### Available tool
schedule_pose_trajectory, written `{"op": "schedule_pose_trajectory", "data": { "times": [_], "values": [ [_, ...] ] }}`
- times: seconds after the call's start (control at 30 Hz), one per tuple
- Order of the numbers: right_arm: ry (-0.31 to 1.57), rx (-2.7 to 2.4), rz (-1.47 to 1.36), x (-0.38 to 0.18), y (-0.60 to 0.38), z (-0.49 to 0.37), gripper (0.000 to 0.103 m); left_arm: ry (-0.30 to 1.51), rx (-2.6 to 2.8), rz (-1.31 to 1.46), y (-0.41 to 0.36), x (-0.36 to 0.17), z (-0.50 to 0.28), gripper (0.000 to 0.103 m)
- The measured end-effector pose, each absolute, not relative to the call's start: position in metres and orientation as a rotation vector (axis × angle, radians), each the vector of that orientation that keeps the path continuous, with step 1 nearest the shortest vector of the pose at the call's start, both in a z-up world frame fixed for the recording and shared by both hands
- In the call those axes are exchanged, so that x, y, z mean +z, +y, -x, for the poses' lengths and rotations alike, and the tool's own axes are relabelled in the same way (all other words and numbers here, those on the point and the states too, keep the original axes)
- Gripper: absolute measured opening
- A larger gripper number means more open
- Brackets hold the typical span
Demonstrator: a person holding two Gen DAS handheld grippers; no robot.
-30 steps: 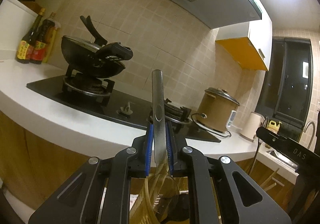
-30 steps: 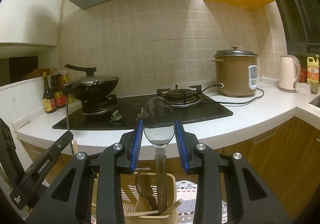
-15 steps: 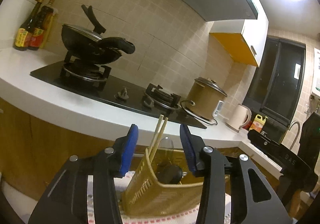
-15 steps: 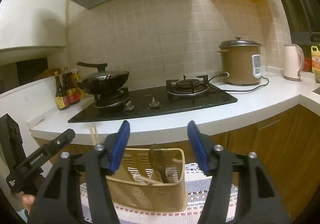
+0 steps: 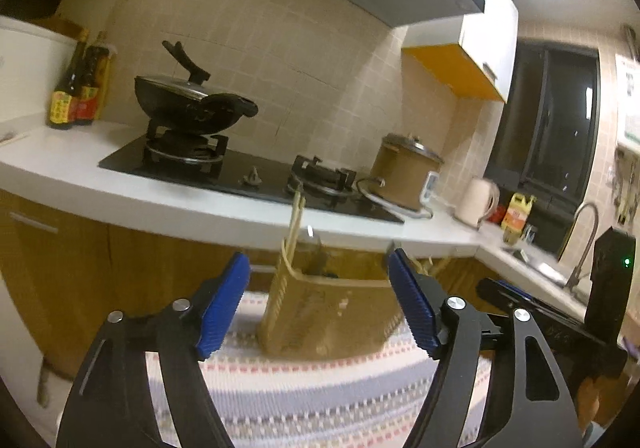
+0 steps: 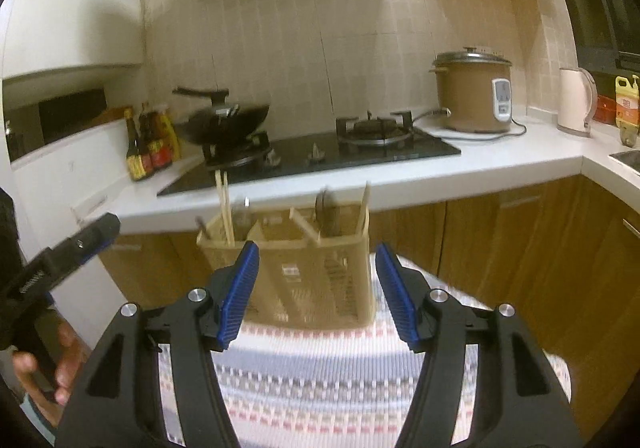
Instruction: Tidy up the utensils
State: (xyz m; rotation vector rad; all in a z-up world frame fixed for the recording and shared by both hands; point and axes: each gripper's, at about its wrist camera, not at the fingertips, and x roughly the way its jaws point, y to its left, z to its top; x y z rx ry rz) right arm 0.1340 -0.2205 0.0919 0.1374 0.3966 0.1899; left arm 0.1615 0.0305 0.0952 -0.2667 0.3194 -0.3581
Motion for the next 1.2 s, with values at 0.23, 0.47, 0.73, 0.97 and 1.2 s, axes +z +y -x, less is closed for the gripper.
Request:
{"op": "schedule_pose_trajectory", "data": {
  "times": [0.23,0.47,0.73,0.97,1.2],
  "values": [
    [0.362,0.120,-0.112,0.058,-0.217,-0.105,0.073,0.329,-0.227,0.193,0.007,0.064,-0.125,0.081],
    [0.290,0.030,-0.080,0.025,-0.213,-0.088,0.086,0.220,-0.102,0.152,-0.006,0.035,-0.105,0.082],
    [0.296,0.009,-0.104,0.017,-0.226,-0.092,0.090,0.275,-0.093,0.074,-0.018,0.024,-0.113,0.089],
    [0.283,-0.009,-0.034,0.016,-0.214,-0.090,0.095,0.302,-0.074,0.060,-0.016,0.020,-0.119,0.091],
    [0.277,-0.002,-0.002,0.018,-0.207,-0.088,0.095,0.282,-0.054,0.023,-0.023,0.020,-0.117,0.095]
  ]
}}
